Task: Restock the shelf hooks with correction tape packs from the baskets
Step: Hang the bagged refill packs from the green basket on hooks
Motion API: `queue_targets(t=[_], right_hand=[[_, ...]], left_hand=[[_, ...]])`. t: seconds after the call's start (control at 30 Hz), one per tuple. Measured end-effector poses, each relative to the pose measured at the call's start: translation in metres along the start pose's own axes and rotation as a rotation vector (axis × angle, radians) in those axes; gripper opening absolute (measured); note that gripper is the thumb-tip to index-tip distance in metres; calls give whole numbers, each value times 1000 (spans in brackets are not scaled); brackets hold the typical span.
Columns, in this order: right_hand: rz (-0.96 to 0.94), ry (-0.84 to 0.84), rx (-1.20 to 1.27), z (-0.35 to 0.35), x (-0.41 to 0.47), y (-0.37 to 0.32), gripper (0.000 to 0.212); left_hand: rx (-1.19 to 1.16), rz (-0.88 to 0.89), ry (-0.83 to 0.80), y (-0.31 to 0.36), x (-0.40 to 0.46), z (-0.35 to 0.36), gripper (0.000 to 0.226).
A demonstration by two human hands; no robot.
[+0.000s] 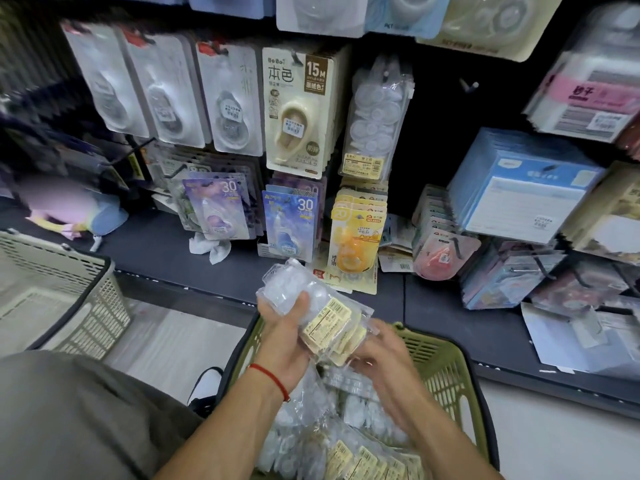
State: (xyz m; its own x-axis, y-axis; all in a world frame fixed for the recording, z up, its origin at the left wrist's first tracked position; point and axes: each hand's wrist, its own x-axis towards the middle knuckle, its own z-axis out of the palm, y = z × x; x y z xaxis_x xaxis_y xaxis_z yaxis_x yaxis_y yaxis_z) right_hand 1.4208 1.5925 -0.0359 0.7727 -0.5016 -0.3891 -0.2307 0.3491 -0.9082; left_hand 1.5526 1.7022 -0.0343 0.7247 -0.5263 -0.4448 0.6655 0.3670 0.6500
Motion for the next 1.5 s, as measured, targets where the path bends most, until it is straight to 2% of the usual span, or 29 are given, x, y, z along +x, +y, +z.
queue_targets(t=[0.07, 0.13, 0.23, 0.33, 0.47, 0.53, 0.57, 0.63, 0.7, 0.73, 0.87, 1.0, 1.13, 1.37, 1.43, 1.5], right_hand=[[-48, 46, -151, -11, 3, -23, 44], [-165, 112, -350, -16, 5, -53, 43], [-370, 80, -485, -6, 6, -88, 49], [-532, 101, -454, 9, 8, -116, 42], [-614, 53, -364, 21, 12, -146, 16], [-592, 34, -296, 26, 14, -159, 17], [-581, 26, -274, 29, 16, -164, 24], [-592, 35, -297, 36, 19, -172, 30], [-622, 98, -293, 45, 23, -177, 26], [-635, 142, -259, 48, 25, -179, 25], [-664, 272, -204, 50, 28, -197, 20], [-681, 293, -201, 45, 35, -218, 25], [-638, 312, -176, 46, 43, -226, 37], [-526, 342, -163, 45, 49, -221, 35], [-522, 388, -273, 45, 50, -221, 31], [-594, 548, -575, 46, 48, -217, 32]], left_hand=[[152, 125, -26, 12, -2, 5, 91], [321, 216, -128, 23, -4, 13, 110], [477, 268, -290, 38, -9, 38, 120], [607, 341, -312, 68, -14, 71, 119], [784, 471, -355, 114, -11, 96, 111], [864, 568, -415, 136, -12, 103, 97], [902, 604, -437, 145, -11, 105, 95], [954, 634, -447, 160, -8, 107, 113], [954, 623, -458, 169, -4, 104, 126], [926, 612, -477, 171, -2, 100, 125], [861, 619, -409, 169, 11, 84, 102], [881, 667, -302, 177, 20, 76, 106], [885, 701, -277, 185, 19, 71, 103], [871, 715, -266, 188, 15, 69, 109], [870, 715, -258, 188, 14, 69, 109], [859, 710, -252, 187, 12, 71, 108]])
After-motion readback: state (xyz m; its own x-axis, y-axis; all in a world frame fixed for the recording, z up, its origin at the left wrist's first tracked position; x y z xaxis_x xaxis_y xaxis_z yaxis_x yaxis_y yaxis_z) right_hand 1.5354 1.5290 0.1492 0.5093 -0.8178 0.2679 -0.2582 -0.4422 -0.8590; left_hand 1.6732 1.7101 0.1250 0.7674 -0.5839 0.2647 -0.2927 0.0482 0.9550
